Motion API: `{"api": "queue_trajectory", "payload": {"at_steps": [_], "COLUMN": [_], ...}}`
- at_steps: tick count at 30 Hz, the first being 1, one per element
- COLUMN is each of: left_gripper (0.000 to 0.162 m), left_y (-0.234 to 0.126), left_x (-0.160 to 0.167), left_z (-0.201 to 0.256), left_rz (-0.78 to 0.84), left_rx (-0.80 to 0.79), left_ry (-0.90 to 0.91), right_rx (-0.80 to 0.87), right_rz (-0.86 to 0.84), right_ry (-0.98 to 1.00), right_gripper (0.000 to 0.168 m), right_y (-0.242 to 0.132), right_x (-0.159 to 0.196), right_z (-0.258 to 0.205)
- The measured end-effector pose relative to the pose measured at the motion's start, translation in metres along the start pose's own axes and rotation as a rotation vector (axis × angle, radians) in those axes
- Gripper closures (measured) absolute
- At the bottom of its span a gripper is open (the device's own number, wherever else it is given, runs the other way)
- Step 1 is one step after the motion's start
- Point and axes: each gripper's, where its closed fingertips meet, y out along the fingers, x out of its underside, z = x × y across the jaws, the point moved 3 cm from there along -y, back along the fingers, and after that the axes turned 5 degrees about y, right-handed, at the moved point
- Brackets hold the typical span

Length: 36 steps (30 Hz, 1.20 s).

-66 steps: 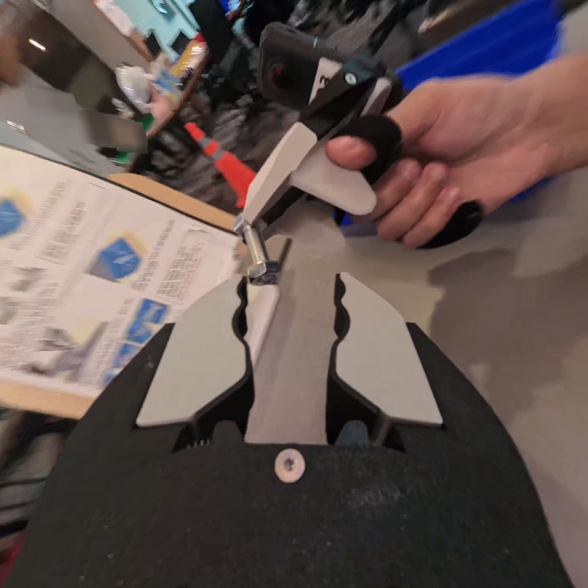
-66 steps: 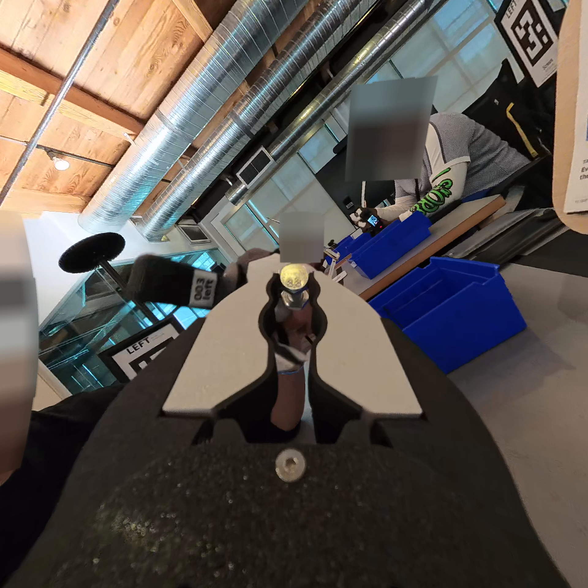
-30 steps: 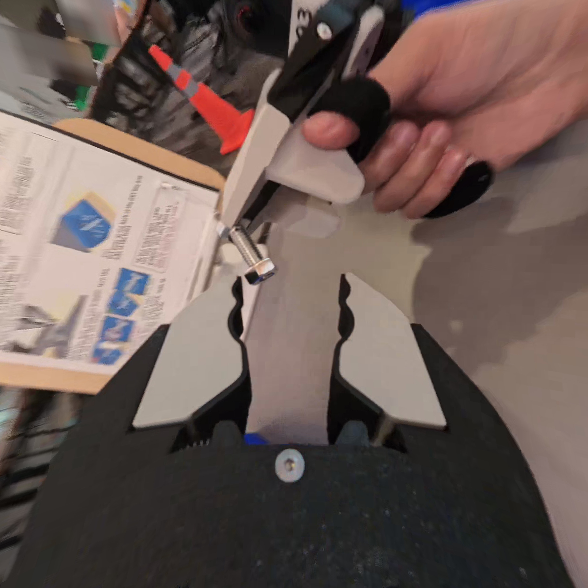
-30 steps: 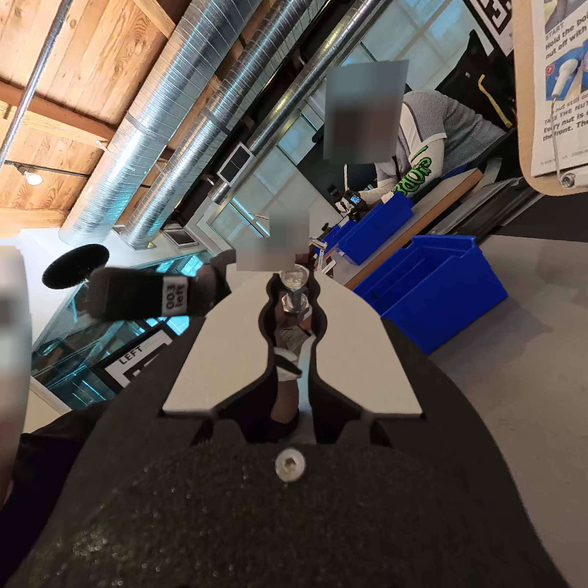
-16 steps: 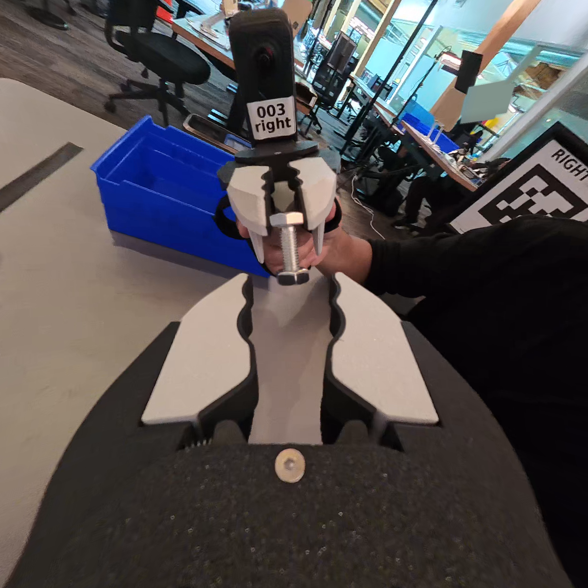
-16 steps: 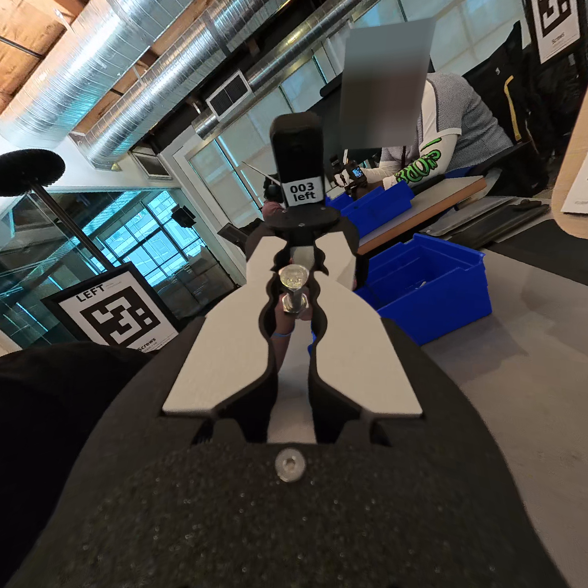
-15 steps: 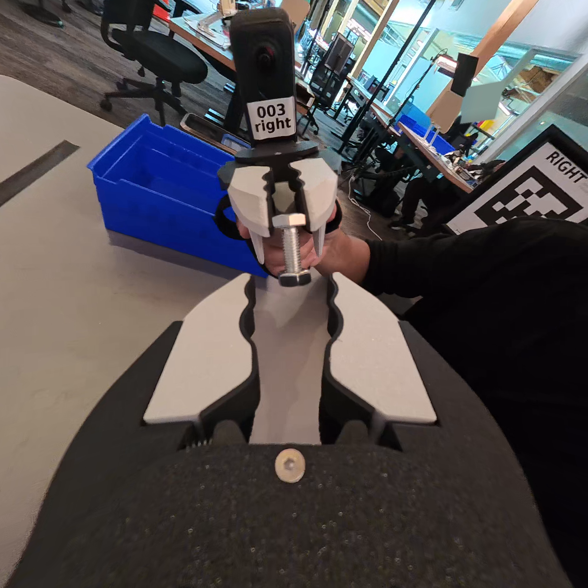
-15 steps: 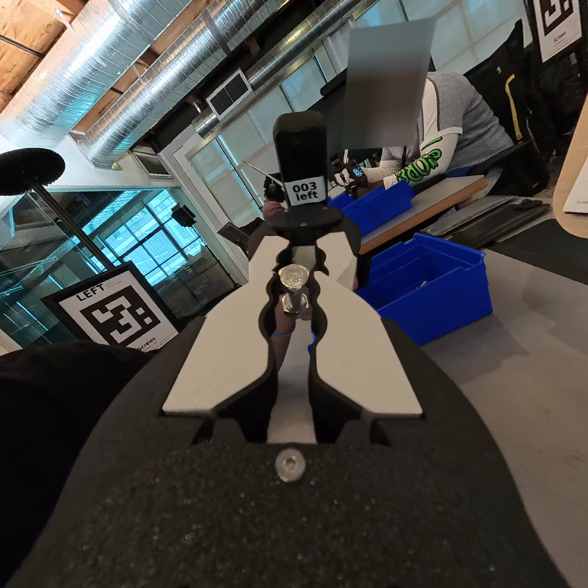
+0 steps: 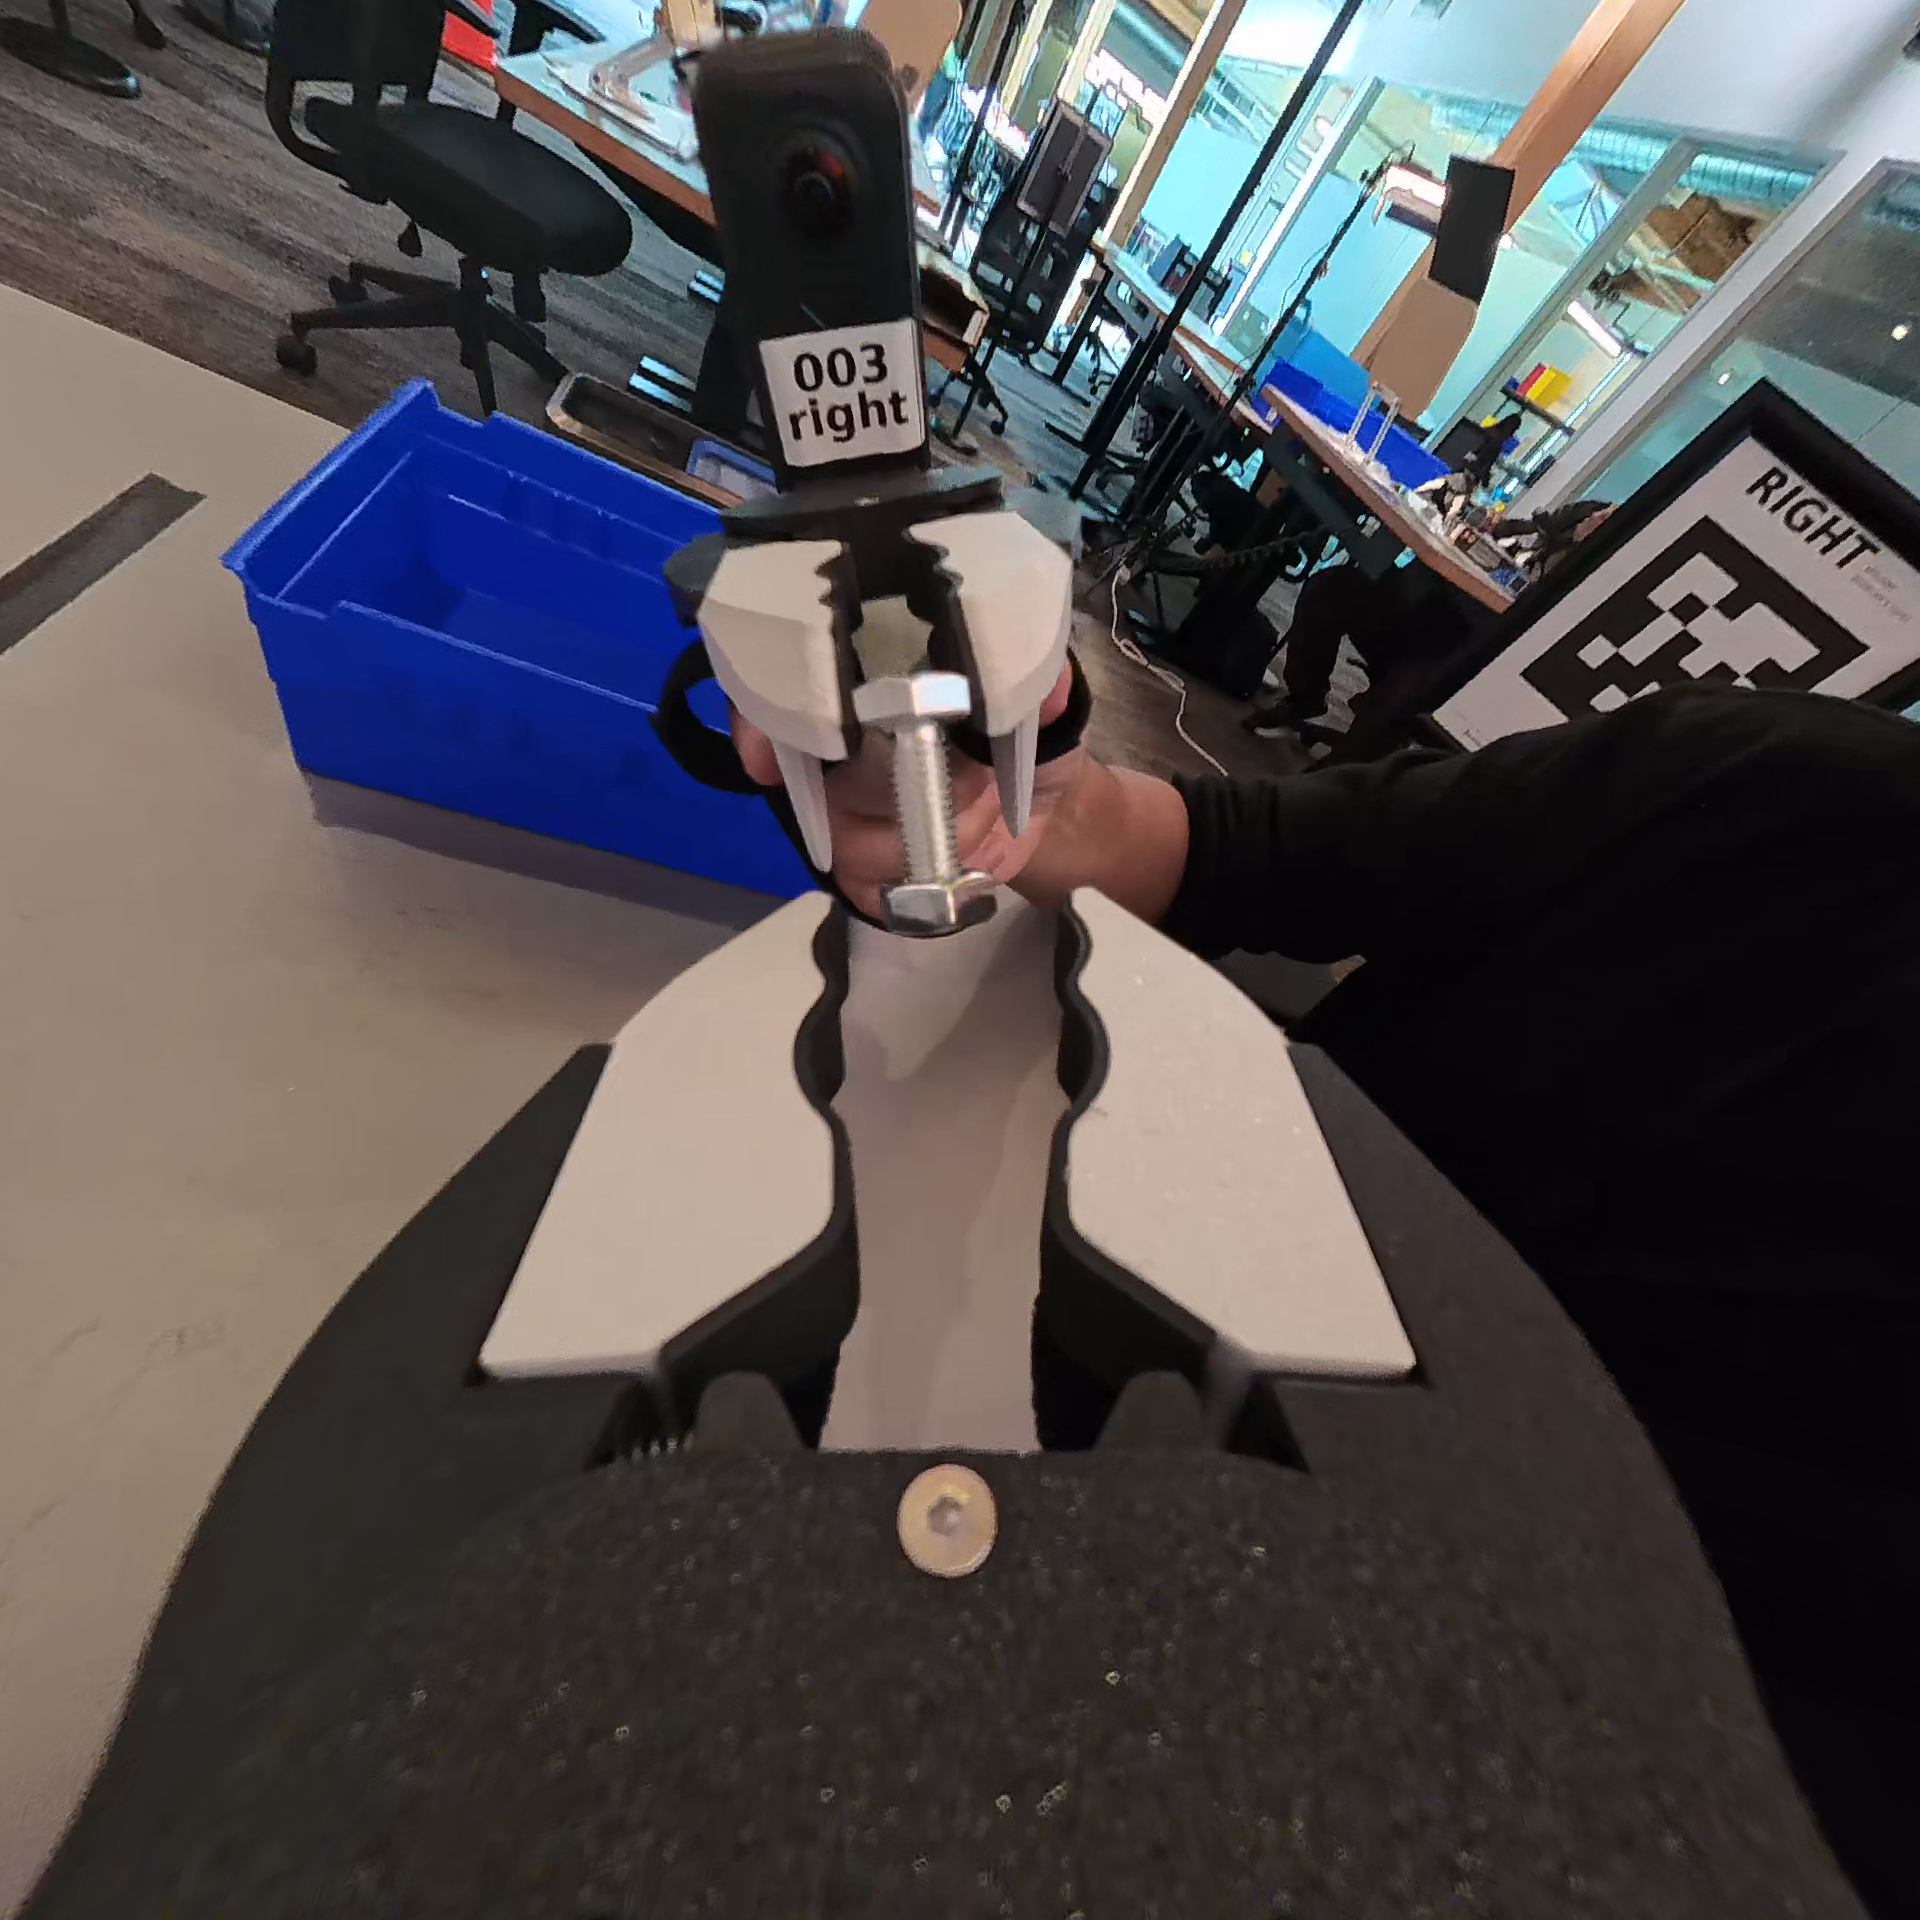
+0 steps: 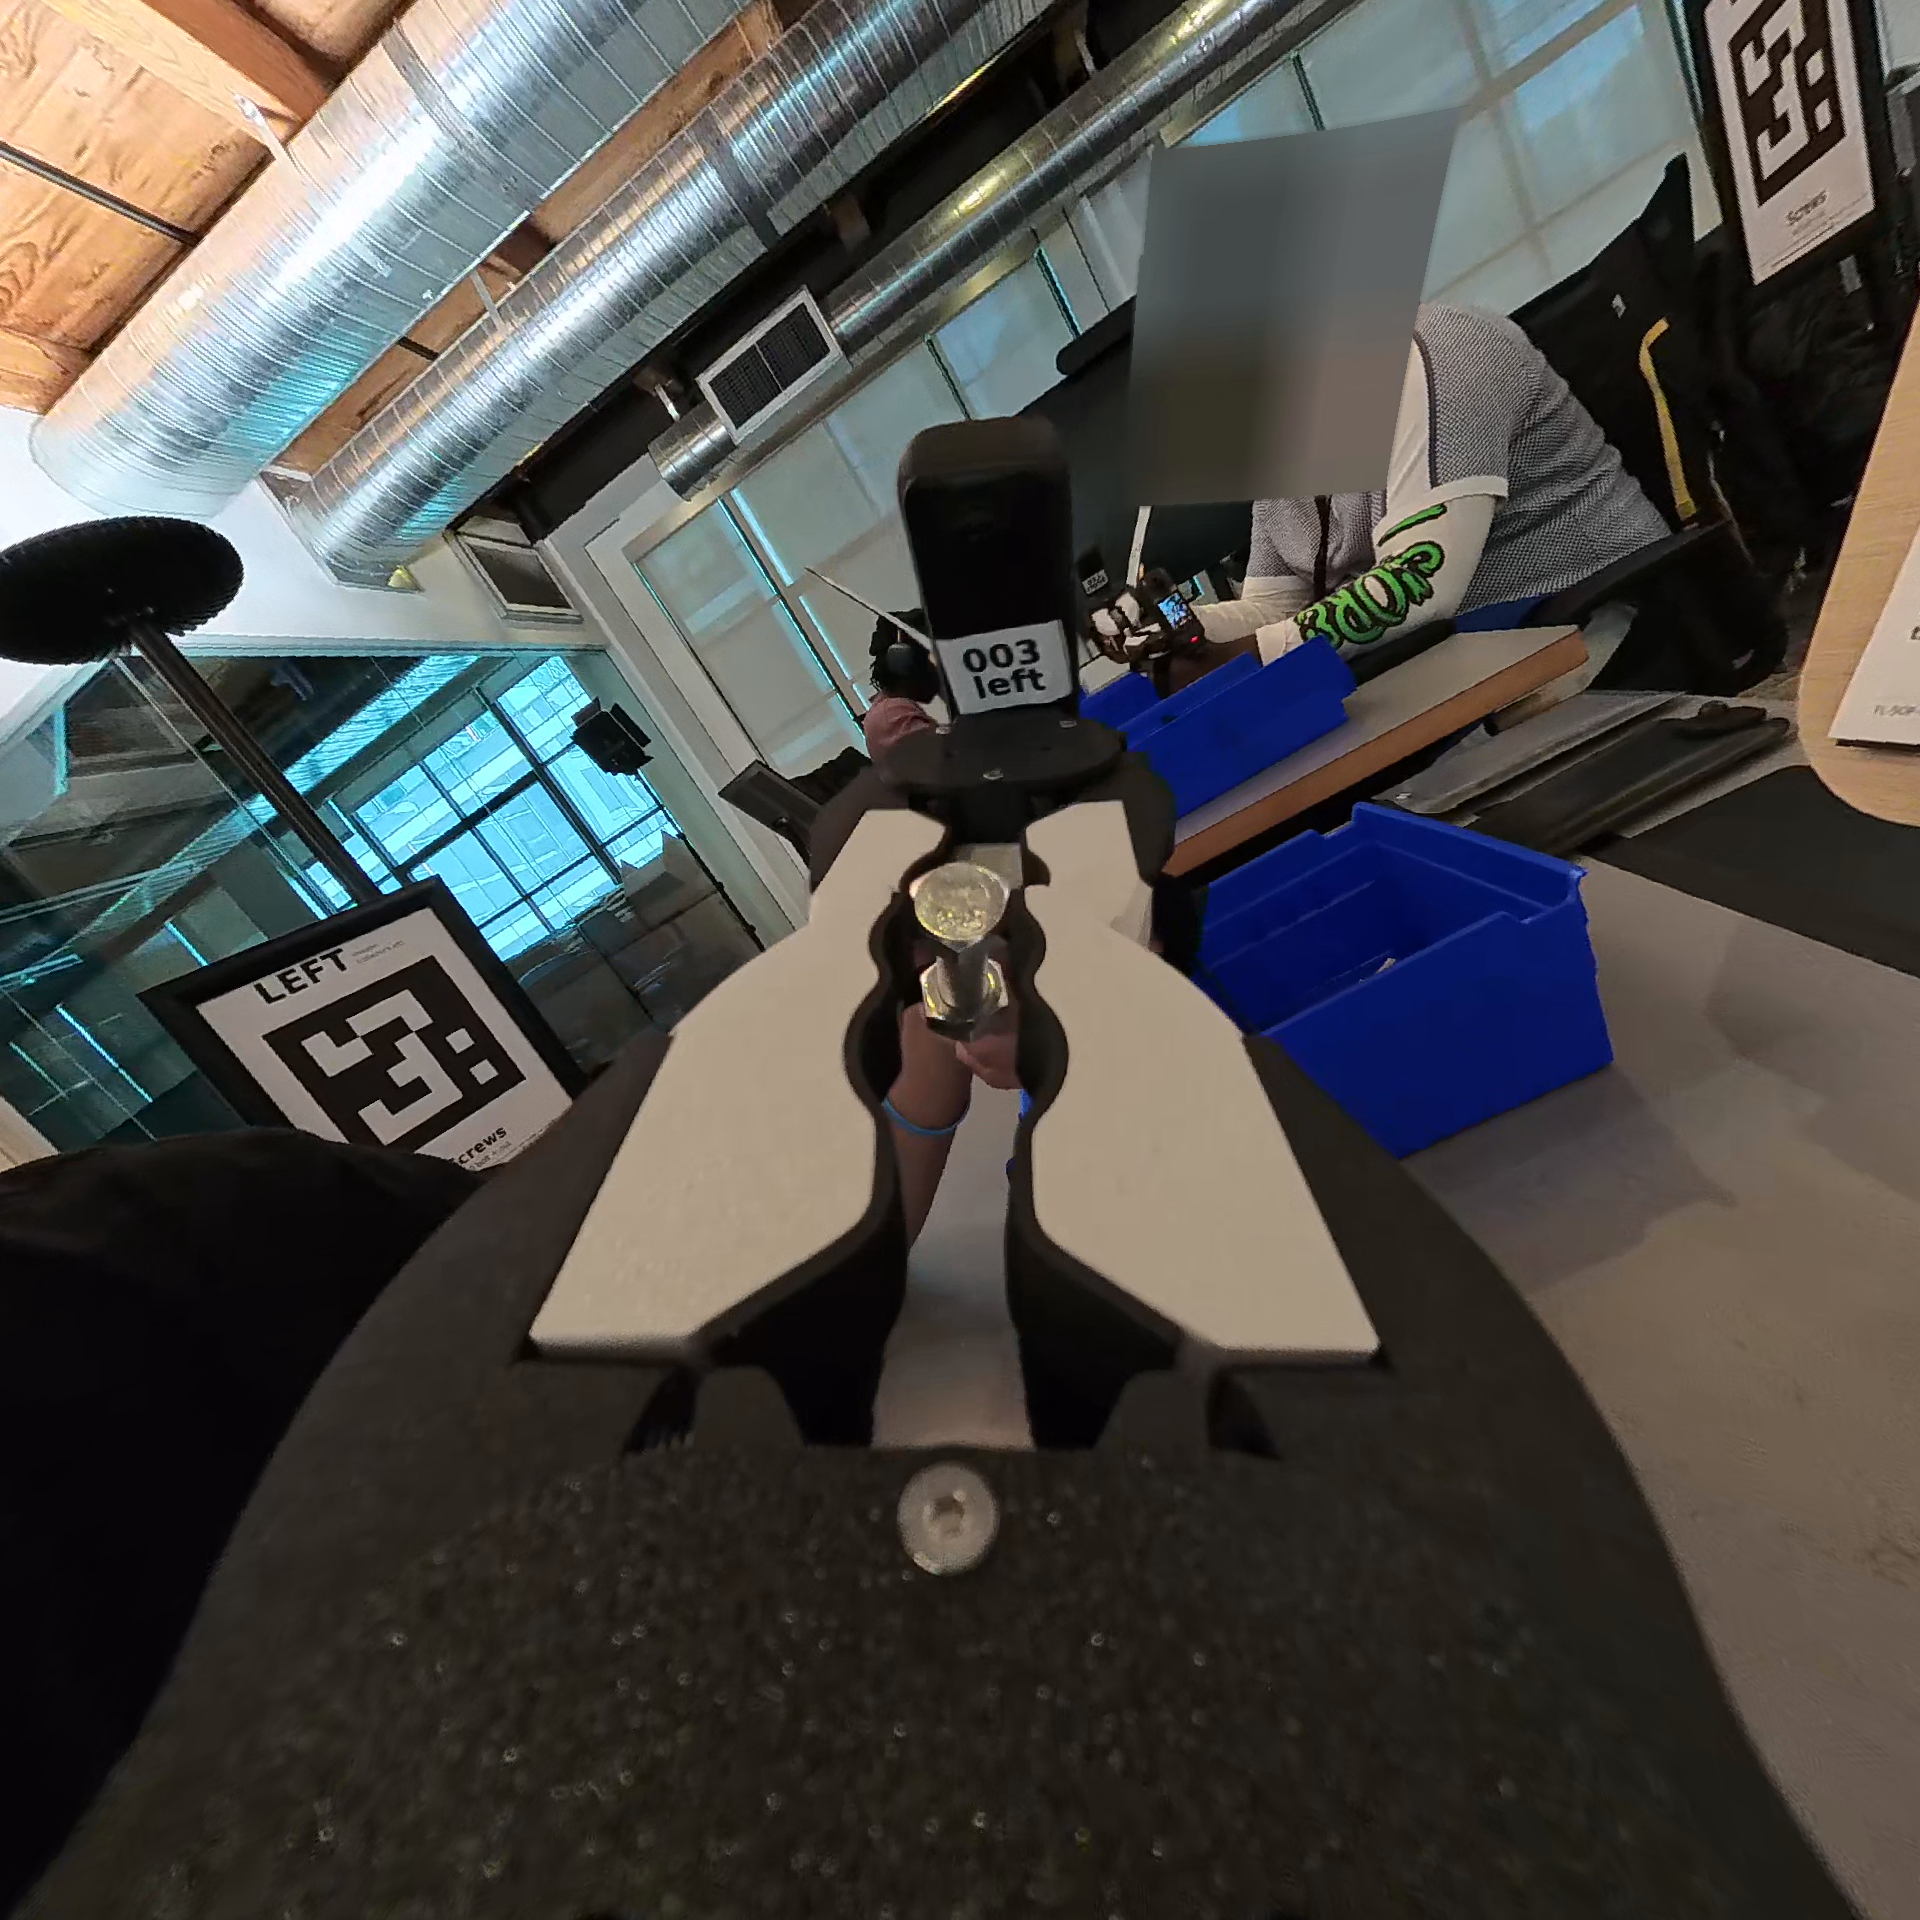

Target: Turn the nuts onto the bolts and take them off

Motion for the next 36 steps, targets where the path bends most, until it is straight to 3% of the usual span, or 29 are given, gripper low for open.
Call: {"api": "queue_trajectory", "payload": {"at_steps": [6,12,18,26,36], "left_gripper": [0.143,0.144,0.145,0.145,0.146], "left_y": [-0.008,-0.021,-0.032,-0.03,-0.021], "left_x": [-0.006,-0.016,-0.023,-0.024,-0.023], "left_z": [-0.001,0.001,0.008,0.004,0.003], "left_rz": [0.044,0.071,0.104,0.134,0.107], "left_rx": [-0.023,-0.107,-0.103,-0.086,-0.145], "left_ry": [0.018,0.038,0.033,0.008,0.057], "right_rx": [-0.001,0.006,0.045,0.075,0.128], "right_rz": [-0.015,-0.035,-0.166,-0.17,-0.318], "right_ry": [-0.006,-0.022,-0.141,-0.202,-0.238], "right_gripper": [0.151,0.151,0.151,0.151,0.151], "right_y": [0.003,0.004,0.015,0.013,0.016], "right_x": [0.004,0.006,0.024,0.022,0.039], "right_z": [0.0,-0.001,-0.004,-0.002,0.005]}}
